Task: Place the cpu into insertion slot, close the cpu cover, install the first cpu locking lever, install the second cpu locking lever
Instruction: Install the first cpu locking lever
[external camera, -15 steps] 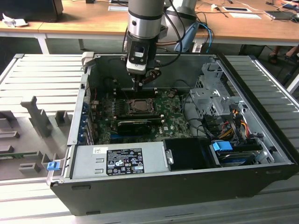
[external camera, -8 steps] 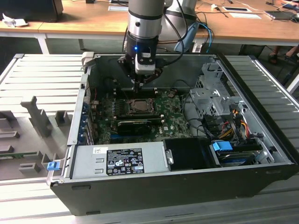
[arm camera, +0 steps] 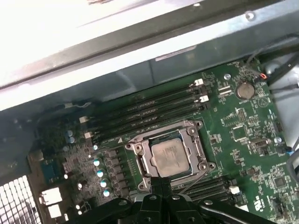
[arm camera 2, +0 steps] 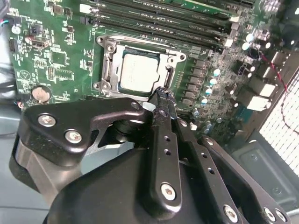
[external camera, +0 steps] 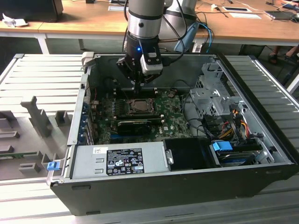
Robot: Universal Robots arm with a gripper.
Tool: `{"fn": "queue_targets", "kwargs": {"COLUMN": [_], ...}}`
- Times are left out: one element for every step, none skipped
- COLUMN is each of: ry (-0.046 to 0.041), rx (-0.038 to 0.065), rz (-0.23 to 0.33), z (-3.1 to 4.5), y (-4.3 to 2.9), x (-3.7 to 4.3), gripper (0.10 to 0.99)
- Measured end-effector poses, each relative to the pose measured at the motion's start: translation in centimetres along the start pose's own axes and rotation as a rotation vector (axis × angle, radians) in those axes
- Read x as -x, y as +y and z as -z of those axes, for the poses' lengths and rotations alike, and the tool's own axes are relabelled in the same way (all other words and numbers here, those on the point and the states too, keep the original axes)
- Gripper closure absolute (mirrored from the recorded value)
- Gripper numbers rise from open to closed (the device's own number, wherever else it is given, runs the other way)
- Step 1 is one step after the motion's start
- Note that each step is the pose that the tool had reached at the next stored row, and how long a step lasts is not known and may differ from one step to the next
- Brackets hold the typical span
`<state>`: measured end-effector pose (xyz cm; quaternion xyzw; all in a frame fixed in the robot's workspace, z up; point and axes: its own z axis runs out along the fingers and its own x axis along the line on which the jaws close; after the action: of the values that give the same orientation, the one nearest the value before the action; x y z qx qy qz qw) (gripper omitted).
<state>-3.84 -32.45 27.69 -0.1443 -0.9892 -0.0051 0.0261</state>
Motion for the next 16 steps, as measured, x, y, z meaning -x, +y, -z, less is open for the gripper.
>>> {"fn": "queue_targets", "kwargs": {"ry": [0.0001,0.0001,0.0001,0.0002,0.0001,0.0002,0.0002,0.0002,0.0003,0.0003,0.0003,-0.0015,-0.0022,-0.003,-0.004,-0.0051], "rx": [-0.001,-0.002,-0.002,-0.003,-0.003,-0.004,-0.004,-0.005,-0.006,-0.007,-0.008,-0.008,-0.009,-0.009,-0.01,-0.01], "rz": [0.024,0.035,0.043,0.054,0.062,0.076,0.086,0.098,0.115,0.126,0.148,0.165,0.176,0.19,0.199,0.207], "z": [0.0,0.0,0.0,0.0,0.0,0.0,0.0,0.0,-0.01,-0.01,0.0,-0.01,-0.01,-0.01,-0.01,-0.01], "y": [0.0,0.0,0.0,0.0,0.0,0.0,0.0,0.0,0.0,0.0,0.0,-0.01,0.0,0.0,-0.01,0.0], "x": [0.0,0.0,0.0,0.0,0.0,0.0,0.0,0.0,0.0,0.0,0.0,-0.01,-0.01,-0.01,-0.02,-0.01], "gripper": [0.98,0.98,0.98,0.98,0.98,0.98,0.98,0.98,0.98,0.98,0.98,0.98,0.98,0.98,0.98,0.98]}}
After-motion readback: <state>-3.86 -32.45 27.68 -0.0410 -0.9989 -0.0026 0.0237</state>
